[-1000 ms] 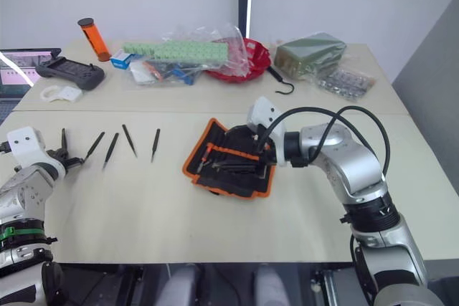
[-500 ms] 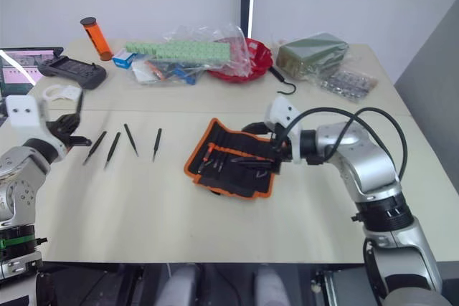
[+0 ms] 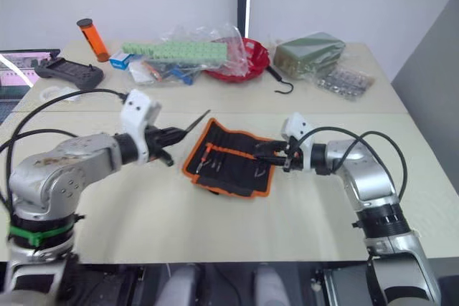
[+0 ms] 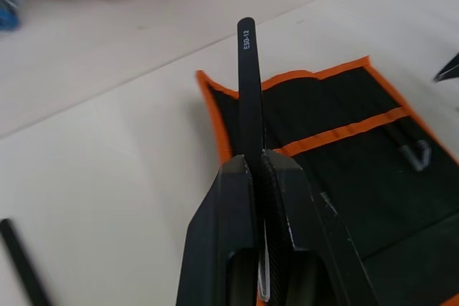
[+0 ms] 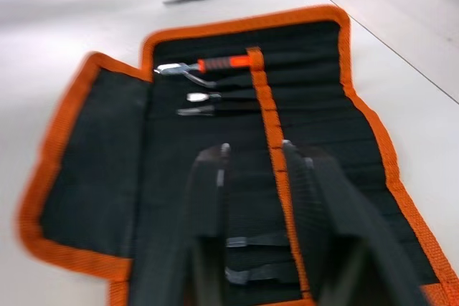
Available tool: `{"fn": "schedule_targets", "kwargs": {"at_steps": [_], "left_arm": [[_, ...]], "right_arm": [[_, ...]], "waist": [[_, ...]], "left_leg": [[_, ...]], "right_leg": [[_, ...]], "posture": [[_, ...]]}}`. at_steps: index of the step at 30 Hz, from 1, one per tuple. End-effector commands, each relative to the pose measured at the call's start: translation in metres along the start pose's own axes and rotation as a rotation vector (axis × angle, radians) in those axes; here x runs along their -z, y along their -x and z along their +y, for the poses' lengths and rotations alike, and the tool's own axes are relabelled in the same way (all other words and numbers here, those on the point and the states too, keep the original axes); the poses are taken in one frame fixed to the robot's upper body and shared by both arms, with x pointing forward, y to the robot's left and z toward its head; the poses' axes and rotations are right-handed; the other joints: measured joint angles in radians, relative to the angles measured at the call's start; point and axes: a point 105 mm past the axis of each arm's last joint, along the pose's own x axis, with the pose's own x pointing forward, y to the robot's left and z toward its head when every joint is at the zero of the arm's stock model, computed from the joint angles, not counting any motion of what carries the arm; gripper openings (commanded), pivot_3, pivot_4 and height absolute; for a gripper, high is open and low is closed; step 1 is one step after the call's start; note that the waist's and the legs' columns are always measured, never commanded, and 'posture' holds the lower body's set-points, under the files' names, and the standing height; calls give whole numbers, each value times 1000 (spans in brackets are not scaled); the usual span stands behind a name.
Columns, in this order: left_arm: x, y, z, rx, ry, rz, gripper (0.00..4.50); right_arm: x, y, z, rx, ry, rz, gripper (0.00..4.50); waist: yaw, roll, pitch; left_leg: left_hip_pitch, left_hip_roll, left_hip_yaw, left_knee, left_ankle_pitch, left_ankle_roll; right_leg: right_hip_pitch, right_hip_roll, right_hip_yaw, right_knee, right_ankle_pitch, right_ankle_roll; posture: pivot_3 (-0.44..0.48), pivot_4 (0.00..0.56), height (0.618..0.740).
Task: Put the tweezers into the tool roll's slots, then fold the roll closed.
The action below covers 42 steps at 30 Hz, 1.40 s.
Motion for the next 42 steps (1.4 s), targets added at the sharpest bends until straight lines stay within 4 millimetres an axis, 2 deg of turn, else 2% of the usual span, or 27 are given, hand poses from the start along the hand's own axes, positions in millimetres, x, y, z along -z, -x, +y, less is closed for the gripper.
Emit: {"fn": "schedule_targets", "kwargs": {"at_steps": [1,8,12,19,24,32,42], "left_arm": [[-13,-3,-19,95,-19,-21,0],[9,-22,-17,43,118,89,0],[31,-21,-25,52,128,188,0],[53,-19,-33,16,184,264,0],[61,-21,-38,-11,215,264,0],[60,-26,-25,-138,263,245,0],[61,-36,-30,-155,254,270,0]], "right_arm": [[3,-3,-9,20,53,4,26],[24,-14,-19,59,19,33,26],[32,-20,-23,83,-3,36,26],[52,-26,-20,93,-43,78,26],[60,-28,-15,84,-57,94,26],[60,-32,-11,79,-65,89,26],[62,-34,-8,74,-69,92,26]], "waist": [[0,0,0],[-1,0,0],[-2,0,0],[1,0,0],[0,0,0],[0,0,0],[-1,0,0]], "left_leg": [[0,0,0,0,0,0],[1,0,0,0,0,0],[1,0,0,0,0,0],[1,-1,0,1,0,-1],[4,-1,0,1,0,-1],[6,-1,0,1,1,-1],[6,-1,0,1,1,-1]], "right_leg": [[0,0,0,0,0,0],[0,0,0,1,0,0],[0,0,0,3,0,0],[1,-1,0,4,0,0],[2,-1,1,6,0,0],[3,-1,1,6,0,0],[4,-1,1,6,0,0]], "posture": [[0,150,740],[0,150,740],[0,150,740],[0,150,740],[0,150,740],[0,150,740],[0,150,740]]}}
